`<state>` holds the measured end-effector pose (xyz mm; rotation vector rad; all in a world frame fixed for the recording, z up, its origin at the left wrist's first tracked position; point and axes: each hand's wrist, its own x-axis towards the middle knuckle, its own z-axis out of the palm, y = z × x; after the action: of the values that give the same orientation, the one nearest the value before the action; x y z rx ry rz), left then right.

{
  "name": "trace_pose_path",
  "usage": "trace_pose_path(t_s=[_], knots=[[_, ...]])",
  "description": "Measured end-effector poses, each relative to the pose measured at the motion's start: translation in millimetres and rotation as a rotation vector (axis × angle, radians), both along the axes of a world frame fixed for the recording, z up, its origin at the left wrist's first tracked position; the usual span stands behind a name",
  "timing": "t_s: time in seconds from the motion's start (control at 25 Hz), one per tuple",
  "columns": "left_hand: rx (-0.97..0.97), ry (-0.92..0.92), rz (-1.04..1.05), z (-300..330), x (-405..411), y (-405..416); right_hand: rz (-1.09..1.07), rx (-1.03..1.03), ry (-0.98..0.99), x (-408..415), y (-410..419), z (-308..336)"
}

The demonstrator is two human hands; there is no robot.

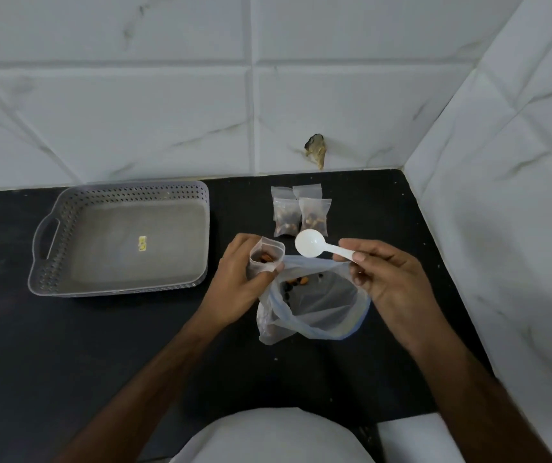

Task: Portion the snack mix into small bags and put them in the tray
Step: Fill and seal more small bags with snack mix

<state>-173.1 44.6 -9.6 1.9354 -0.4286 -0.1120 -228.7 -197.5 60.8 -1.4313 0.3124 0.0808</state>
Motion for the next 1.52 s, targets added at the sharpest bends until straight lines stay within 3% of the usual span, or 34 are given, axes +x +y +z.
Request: trace_pose_path(t_s=[0.08,0.2,0.32,0.44,0.56,0.68,0.72,0.8,0.84,0.92,1.0,1.2,1.52], knots=[[-0.082,0.069,-0.017,2,-1,1,0.012,-0.184,0.07,-7,-16,-6],[-0.122,0.116,-0.046,2,0,4,0.216,-0.662,0.157,-16,-24,-25],[-0.161,0.246,-0.053,4,0,2,0.494,-0.871,0.2,-14,0,-62],[-0.224,0.307,-0.038,9,-1,0,0.442,-1.082,0.128,-9,25,-97],[-0.23,0.289,-0.052,10,-2,2,0.279,-1.029,-0.025,5,16,-102],[-0.259,0.289,-0.048,10,-3,5,0.385,-0.984,0.146,26,29,-100],[-0.27,0.278,-0.043,11,-3,4,0.251,-0.985,0.217,24,27,-109],[-0.285,0.248,-0.045,13,-2,2,-0.028,-0.952,0.098,29,18,-133],[-0.288,0.237,-0.048,13,-2,2,0.068,-1.003,0.015,25,17,-133],[-0.297,0.236,-0.048,15,-2,1,0.155,-0.861,-0.041,35,15,-108],[-0.318,0.245,-0.046,15,-2,0,0.161,-0.713,0.075,50,6,-94],[-0.311,0.248,-0.064,10,-6,-1,0.024,-0.527,0.118,41,-21,-103],[-0.302,0.259,-0.078,9,-9,-7,-0.232,-0.06,0.272,17,-47,-109]])
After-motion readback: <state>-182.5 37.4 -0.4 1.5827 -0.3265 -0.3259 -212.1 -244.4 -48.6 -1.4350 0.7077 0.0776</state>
